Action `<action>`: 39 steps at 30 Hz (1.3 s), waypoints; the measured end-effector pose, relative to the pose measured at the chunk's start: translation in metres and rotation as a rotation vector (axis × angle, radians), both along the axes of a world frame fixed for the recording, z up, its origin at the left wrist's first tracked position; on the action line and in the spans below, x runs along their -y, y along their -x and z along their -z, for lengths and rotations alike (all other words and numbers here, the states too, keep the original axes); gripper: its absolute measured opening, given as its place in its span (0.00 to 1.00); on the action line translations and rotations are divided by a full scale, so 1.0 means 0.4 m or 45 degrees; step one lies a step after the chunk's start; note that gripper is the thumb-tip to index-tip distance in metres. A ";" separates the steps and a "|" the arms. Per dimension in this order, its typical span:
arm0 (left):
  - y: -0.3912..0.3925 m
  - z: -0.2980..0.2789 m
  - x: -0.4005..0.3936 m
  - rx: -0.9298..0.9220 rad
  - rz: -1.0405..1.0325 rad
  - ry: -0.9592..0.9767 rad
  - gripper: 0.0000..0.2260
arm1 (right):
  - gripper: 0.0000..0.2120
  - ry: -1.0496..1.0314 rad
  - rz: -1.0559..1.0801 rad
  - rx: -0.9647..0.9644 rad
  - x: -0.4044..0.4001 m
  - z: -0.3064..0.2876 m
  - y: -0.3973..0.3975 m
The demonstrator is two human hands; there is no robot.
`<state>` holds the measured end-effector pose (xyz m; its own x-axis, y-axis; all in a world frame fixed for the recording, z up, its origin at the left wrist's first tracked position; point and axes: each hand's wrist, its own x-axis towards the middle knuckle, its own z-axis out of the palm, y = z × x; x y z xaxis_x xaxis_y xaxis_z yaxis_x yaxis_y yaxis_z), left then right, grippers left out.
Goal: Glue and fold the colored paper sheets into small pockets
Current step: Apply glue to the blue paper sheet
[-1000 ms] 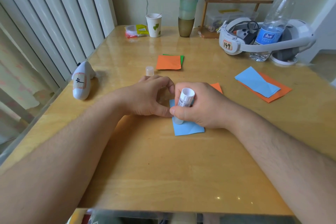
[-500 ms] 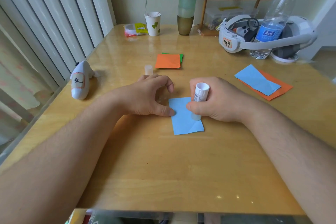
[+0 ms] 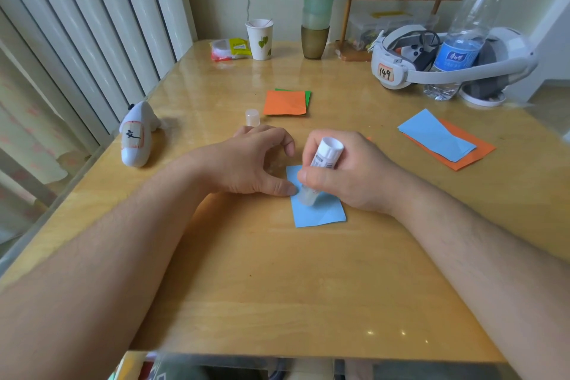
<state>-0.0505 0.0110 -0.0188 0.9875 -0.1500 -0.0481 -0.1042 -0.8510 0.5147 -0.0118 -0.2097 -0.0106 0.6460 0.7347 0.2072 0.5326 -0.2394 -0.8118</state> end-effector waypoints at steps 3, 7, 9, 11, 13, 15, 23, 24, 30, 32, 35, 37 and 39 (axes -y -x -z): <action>-0.001 0.001 0.001 0.010 0.000 -0.008 0.24 | 0.07 0.035 -0.035 0.017 -0.005 0.007 0.002; 0.000 0.000 0.001 0.017 0.010 -0.017 0.24 | 0.08 0.062 -0.066 0.010 -0.008 0.010 0.003; -0.001 0.001 0.000 0.015 0.014 -0.023 0.24 | 0.08 0.083 -0.071 0.007 -0.011 0.012 0.008; -0.002 0.002 0.000 0.011 0.015 -0.029 0.23 | 0.09 0.097 -0.079 0.002 -0.014 0.011 0.015; -0.002 0.003 -0.001 0.005 0.022 -0.026 0.24 | 0.10 0.122 -0.094 0.002 -0.017 0.007 0.020; -0.002 0.002 0.000 0.003 0.023 -0.019 0.24 | 0.10 0.177 -0.107 0.002 -0.019 -0.001 0.023; -0.003 0.006 -0.001 0.020 0.008 -0.019 0.24 | 0.11 0.344 -0.087 -0.002 0.012 -0.038 0.011; -0.003 0.006 -0.001 0.023 0.008 -0.020 0.24 | 0.10 0.354 -0.076 -0.006 0.019 -0.041 0.009; -0.003 0.004 0.000 0.013 0.013 -0.008 0.23 | 0.09 0.467 -0.020 -0.002 0.045 -0.054 -0.002; -0.003 0.003 0.001 0.008 0.015 -0.005 0.22 | 0.08 0.488 0.003 0.006 0.050 -0.057 -0.004; -0.002 0.001 0.001 0.005 0.021 -0.003 0.23 | 0.08 0.495 0.018 0.000 0.054 -0.061 -0.005; -0.002 0.000 0.000 0.007 0.022 -0.008 0.23 | 0.08 0.492 0.018 -0.004 0.055 -0.062 -0.006; -0.002 0.000 0.000 0.009 0.023 -0.019 0.23 | 0.08 0.490 0.016 -0.004 0.055 -0.060 -0.006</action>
<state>-0.0495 0.0112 -0.0189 0.9850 -0.1673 -0.0433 -0.1234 -0.8567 0.5009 -0.0093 -0.2316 0.0136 0.6556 0.7504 -0.0846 0.5252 -0.5336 -0.6629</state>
